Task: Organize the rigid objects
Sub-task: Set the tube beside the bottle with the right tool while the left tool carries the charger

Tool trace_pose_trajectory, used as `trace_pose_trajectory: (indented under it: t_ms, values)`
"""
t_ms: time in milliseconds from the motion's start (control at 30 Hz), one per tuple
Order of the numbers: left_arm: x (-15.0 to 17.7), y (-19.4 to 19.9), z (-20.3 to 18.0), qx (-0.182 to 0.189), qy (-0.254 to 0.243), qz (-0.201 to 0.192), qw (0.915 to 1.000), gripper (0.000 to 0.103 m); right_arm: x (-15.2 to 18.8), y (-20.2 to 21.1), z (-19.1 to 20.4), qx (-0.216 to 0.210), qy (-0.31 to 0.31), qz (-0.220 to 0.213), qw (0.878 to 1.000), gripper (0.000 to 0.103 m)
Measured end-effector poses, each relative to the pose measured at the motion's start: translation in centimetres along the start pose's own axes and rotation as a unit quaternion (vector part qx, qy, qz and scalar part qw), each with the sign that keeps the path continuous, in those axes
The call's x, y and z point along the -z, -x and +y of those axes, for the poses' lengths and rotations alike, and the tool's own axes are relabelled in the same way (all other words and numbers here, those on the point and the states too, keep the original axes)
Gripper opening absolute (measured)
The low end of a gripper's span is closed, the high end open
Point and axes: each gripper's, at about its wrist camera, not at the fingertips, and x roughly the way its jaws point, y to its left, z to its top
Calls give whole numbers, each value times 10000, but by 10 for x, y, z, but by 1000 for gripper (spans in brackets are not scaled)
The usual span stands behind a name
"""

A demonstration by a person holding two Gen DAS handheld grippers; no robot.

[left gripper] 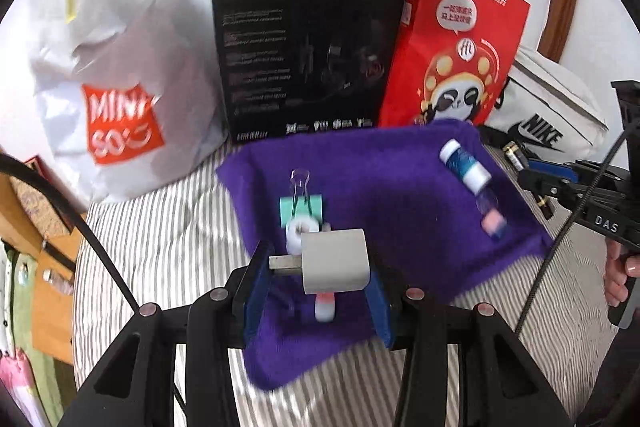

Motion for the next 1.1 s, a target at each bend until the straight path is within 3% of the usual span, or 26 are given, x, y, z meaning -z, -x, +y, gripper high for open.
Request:
trace_pose_trajectory:
  t_ms: [300, 800, 1100]
  values:
    - [-40, -33, -5, 82, -70, -106, 9999, 42, -37, -41, -33, 78, -241, 6, 9997, 24]
    - [-41, -54, 8, 119, 19, 3, 9999, 42, -23, -109, -23, 26, -133, 607, 9981, 24]
    - [-40, -64, 12, 193, 43, 116, 9997, 42, -15, -130, -27, 356, -133, 842, 9957, 24]
